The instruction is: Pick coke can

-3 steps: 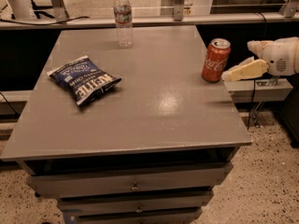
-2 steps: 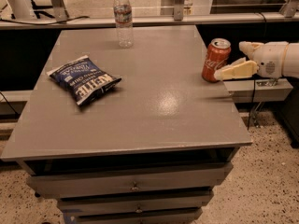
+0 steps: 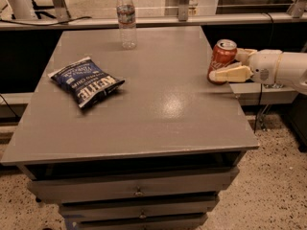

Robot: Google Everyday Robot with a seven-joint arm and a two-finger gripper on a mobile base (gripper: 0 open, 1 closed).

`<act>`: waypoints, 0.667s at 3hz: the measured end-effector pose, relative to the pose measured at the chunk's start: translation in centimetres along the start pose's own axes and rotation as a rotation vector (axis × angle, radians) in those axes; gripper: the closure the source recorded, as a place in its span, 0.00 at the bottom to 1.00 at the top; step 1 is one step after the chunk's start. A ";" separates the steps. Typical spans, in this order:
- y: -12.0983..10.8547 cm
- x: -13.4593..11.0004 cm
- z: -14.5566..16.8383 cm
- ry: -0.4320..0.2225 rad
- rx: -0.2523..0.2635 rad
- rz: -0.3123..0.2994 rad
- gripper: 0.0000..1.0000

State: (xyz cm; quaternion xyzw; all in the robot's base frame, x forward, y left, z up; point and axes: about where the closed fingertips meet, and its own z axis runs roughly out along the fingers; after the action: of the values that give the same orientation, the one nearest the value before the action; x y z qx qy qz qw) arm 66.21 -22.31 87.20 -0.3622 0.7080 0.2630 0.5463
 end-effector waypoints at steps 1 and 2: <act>0.0 0.0 0.2 -0.026 -0.004 0.004 0.41; 0.5 -0.9 0.2 -0.050 -0.013 0.022 0.64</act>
Offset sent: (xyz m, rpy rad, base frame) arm -0.0081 0.0063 0.0244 0.0988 -0.0048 0.0036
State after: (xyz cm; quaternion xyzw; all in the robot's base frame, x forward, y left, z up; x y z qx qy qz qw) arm 66.02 -21.65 88.05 -0.3513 0.6963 0.2827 0.5584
